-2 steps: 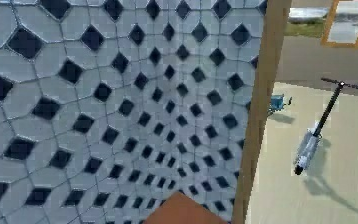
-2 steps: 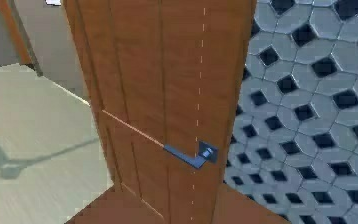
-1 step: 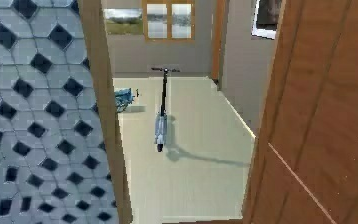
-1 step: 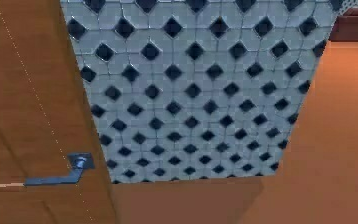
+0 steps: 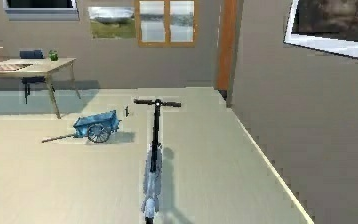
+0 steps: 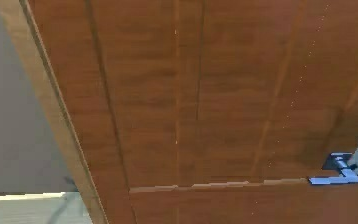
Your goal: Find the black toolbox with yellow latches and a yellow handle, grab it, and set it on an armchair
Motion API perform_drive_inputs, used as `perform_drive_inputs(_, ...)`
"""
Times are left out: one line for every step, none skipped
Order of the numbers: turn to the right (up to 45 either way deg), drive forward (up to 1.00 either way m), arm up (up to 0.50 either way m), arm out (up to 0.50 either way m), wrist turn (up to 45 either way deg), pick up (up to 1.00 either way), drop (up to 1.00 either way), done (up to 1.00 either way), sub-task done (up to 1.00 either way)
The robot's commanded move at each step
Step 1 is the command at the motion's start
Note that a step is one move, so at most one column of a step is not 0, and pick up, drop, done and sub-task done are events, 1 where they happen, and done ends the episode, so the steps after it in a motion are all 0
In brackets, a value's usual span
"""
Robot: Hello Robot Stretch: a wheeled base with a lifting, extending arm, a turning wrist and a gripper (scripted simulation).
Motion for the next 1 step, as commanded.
perform_drive_inputs(-18.0,0.0,0.0,0.0,0.0,0.0,0.0,0.0,0.0)
